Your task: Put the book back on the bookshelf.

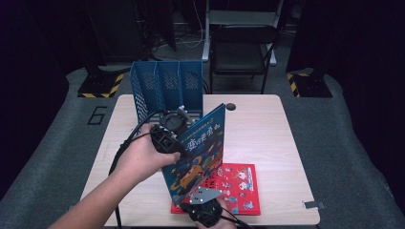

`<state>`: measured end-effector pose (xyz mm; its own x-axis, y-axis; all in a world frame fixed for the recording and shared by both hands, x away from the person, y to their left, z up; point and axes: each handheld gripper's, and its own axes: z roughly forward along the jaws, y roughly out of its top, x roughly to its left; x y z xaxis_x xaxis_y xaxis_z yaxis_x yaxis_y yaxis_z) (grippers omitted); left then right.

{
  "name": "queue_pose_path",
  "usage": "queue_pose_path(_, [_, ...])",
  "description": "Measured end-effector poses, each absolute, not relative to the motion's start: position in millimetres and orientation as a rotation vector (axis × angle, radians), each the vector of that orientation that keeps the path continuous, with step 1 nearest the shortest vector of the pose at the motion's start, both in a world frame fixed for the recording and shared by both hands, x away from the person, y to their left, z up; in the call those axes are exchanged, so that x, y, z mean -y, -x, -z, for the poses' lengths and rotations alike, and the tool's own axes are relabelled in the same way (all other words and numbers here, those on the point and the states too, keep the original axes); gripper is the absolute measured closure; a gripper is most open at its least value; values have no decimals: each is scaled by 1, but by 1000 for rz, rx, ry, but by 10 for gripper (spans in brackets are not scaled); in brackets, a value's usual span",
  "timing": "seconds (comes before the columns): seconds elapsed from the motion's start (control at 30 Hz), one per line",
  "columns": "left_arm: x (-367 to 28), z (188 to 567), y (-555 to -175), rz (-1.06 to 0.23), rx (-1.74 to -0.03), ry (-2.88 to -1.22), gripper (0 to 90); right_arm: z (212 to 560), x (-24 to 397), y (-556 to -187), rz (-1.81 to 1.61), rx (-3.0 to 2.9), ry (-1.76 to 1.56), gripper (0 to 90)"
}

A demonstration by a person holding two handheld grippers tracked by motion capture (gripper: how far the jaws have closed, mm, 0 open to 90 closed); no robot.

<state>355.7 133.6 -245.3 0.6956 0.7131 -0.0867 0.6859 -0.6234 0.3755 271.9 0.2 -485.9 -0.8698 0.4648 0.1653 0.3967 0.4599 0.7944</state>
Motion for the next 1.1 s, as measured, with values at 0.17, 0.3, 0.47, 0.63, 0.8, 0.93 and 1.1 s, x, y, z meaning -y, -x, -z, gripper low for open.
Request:
queue_pose_path(0.17, [-133,245,-358,-96,-1106,-2512,828,487,-8,-269,-1414,-2618,-782,900])
queue_pose_path(0.3, [-130,244,-358,-91,-1112,-2513,828,490,-12,-269,-1418,-2612,-779,900])
queue_pose_path(0.47, [-129,244,-359,-91,-1130,-2503,829,491,-15,-268,-1425,-2611,-782,900])
queue_pose_path(0.63, [-129,244,-359,-80,-1145,-2503,829,494,-19,-267,-1412,-2597,-785,900])
queue_pose_path(0.8, [-128,244,-358,-78,-1148,-2499,829,497,-23,-263,-1392,-2564,-754,900])
queue_pose_path(0.93, [-128,244,-359,-80,-1152,-2496,828,498,-25,-261,-1380,-2556,-759,900])
queue_pose_path(1.1, [-127,243,-358,-82,-1146,-2513,828,500,-30,-261,-1378,-2524,-779,900])
